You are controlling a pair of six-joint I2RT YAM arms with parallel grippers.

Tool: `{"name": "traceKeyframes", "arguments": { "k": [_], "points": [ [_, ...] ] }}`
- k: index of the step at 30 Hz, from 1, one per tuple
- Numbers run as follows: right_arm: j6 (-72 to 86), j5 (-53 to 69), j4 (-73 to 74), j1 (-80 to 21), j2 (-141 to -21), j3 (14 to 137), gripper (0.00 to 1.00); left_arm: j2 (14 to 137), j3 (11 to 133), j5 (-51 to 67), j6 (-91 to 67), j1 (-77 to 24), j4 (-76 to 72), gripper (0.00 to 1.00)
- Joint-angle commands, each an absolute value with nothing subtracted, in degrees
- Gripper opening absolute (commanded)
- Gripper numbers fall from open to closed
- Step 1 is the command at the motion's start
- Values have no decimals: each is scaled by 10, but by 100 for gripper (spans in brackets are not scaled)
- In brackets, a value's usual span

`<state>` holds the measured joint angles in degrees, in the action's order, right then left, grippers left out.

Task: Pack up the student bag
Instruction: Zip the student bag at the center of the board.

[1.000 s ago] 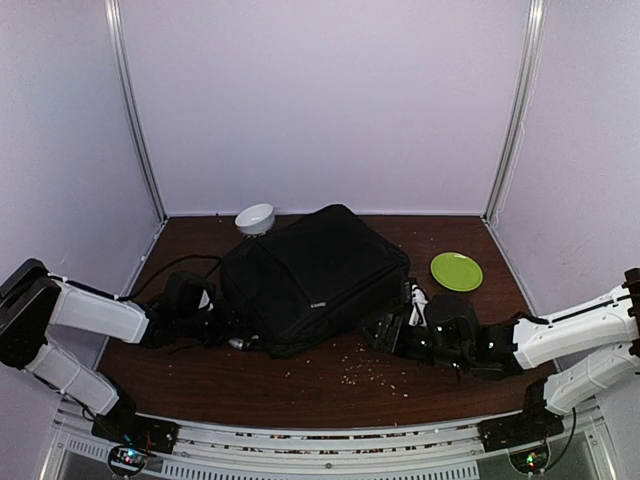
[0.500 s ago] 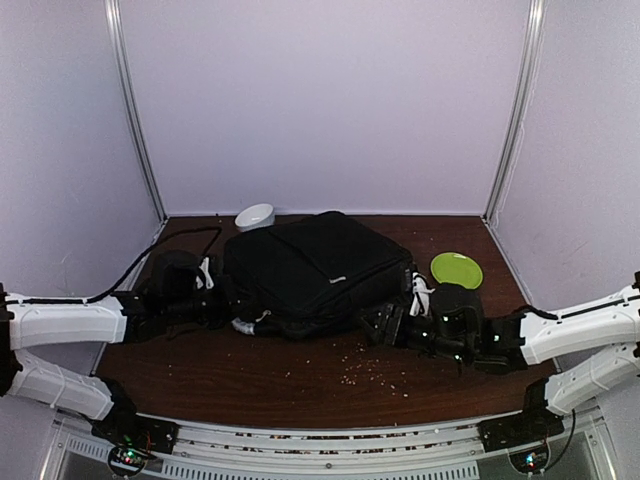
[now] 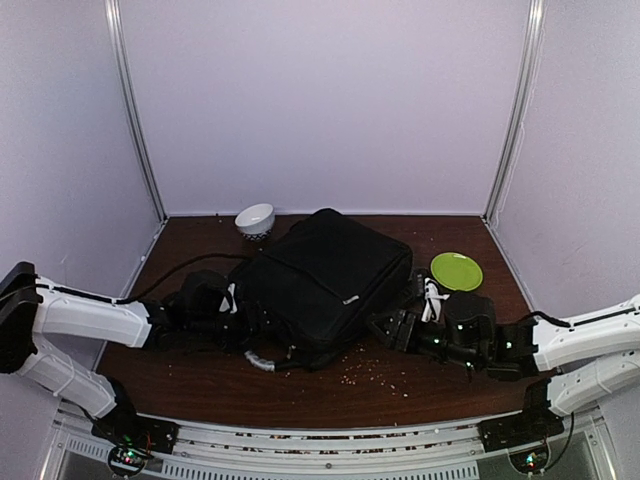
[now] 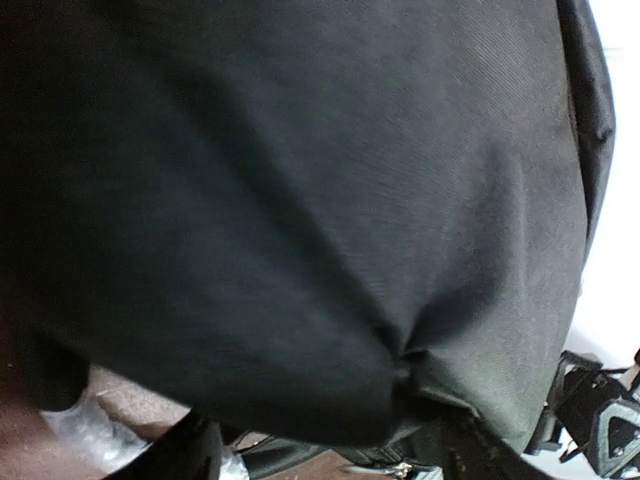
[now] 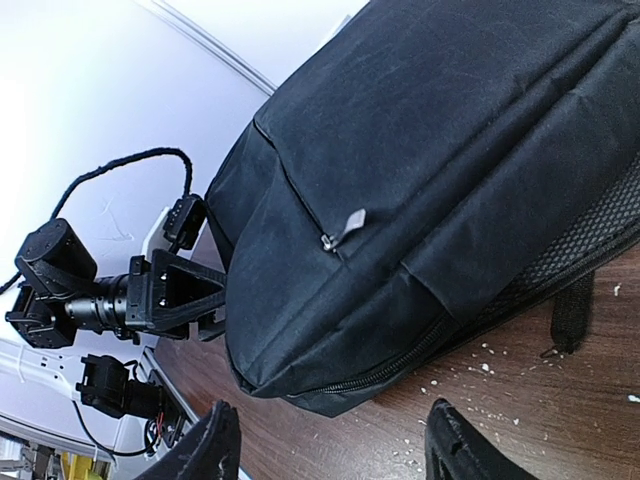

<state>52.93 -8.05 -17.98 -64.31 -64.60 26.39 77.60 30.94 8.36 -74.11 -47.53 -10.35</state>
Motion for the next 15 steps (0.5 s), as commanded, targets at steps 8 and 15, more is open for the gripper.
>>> {"name": "traceKeyframes", "arguments": {
  "k": [8, 15],
  "points": [
    [508, -120, -144, -698, -677, 307, 61, 723, 323, 21, -698, -475, -62, 85],
    [515, -111, -179, -740, -752, 338, 61, 755, 313, 49, -711, -476, -108, 78]
  ]
}}
